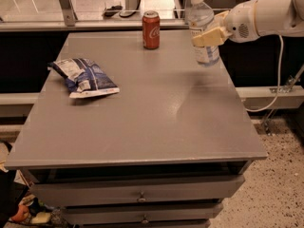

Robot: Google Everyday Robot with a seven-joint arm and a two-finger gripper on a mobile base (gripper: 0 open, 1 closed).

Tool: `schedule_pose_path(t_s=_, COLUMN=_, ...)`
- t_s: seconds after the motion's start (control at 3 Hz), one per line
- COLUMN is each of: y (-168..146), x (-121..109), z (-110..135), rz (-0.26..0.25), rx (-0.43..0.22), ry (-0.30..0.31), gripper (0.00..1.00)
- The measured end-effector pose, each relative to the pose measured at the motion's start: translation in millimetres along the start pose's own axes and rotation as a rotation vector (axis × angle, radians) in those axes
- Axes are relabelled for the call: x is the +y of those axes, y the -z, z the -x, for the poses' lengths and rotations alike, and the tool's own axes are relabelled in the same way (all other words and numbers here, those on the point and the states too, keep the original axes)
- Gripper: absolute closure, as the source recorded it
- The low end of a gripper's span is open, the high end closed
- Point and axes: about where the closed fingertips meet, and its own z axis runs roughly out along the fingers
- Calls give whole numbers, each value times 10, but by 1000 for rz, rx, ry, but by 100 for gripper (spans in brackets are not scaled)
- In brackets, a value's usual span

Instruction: Knock blue plastic bottle over

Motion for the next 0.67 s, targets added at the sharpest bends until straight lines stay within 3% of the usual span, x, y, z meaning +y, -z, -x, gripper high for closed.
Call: schedule_pose_path(t_s=0.67, y=79, x=160, z=-11, rz=32, rx=192, ry=59, gripper=100)
